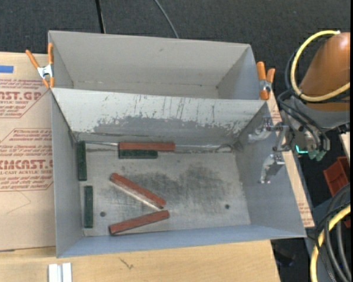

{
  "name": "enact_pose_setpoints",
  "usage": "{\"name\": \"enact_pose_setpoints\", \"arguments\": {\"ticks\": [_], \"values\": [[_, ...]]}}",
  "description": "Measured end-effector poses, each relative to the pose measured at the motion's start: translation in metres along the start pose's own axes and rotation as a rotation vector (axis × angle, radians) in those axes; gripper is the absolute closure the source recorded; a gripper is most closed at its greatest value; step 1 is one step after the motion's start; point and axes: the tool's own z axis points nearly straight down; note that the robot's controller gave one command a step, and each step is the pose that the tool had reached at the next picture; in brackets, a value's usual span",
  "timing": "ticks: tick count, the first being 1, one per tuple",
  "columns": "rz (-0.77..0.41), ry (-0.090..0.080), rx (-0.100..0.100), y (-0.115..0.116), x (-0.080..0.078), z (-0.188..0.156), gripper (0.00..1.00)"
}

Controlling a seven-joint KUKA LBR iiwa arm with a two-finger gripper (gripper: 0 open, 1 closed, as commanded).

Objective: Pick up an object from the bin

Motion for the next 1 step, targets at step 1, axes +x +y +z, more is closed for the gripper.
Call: {"name": "enact_pose_setpoints", "arguments": {"ticks": [1], "values": [[-0.002, -0.008, 0.002, 0.0006, -0.0016, -0.0044, 0.00]]}}
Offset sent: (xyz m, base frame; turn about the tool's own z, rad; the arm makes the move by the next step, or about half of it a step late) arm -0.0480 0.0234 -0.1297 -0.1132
